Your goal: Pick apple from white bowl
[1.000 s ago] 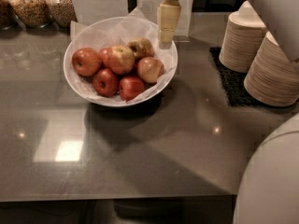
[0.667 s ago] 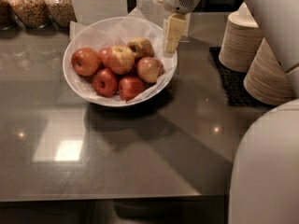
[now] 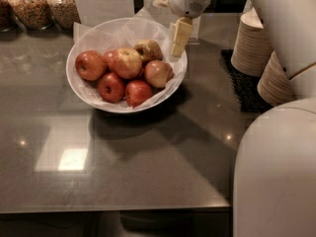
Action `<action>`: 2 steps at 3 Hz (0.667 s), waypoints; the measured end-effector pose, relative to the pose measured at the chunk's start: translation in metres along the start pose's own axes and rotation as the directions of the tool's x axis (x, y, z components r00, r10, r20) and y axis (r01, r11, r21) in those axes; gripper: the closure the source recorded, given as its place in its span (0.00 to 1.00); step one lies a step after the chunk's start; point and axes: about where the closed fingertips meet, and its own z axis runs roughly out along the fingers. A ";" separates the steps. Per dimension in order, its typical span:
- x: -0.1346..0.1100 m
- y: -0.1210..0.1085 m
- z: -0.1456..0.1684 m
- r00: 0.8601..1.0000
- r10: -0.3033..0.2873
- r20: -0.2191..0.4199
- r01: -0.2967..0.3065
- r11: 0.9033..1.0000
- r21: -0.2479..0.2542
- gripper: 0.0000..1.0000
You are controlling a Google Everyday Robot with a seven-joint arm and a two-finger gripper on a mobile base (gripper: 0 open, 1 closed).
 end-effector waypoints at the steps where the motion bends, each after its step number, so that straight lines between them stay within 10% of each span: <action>1: -0.021 0.005 -0.003 1.000 -0.003 -0.007 0.003 1.000 -0.005 0.00; 2: -0.041 0.020 0.011 0.998 0.044 0.034 -0.042 0.998 -0.055 0.00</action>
Offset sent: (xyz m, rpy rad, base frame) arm -0.0652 0.0718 -0.0118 0.1122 0.2372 -0.0156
